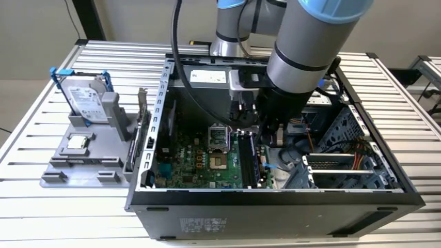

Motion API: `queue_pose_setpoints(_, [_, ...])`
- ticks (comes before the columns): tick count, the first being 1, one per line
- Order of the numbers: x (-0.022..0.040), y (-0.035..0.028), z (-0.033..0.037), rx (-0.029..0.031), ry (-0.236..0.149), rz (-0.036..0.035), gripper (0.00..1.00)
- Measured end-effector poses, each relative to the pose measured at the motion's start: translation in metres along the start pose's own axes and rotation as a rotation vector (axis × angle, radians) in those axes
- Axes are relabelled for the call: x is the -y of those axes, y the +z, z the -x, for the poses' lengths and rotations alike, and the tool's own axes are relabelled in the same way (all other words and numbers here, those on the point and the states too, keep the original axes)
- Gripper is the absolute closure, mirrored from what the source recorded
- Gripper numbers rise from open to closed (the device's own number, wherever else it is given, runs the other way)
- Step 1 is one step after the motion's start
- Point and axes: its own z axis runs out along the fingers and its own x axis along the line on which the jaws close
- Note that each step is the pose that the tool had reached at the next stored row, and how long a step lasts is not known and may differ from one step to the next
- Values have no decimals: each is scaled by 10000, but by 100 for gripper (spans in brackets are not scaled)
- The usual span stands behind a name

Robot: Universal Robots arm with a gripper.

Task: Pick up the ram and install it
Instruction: 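Press down the ram until it locks into place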

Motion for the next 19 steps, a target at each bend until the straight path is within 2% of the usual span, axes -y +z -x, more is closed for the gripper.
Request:
queue_pose_setpoints(6, [-1, -183, 18, -10, 11, 95, 100])
queue_pose_setpoints(10, [-2, -354, 35, -16, 12, 102, 100])
queue_pose_setpoints(11, [-2, -381, 38, -19, 11, 105, 100])
queue_pose_setpoints(19, [-2, -383, 38, -23, 12, 105, 100])
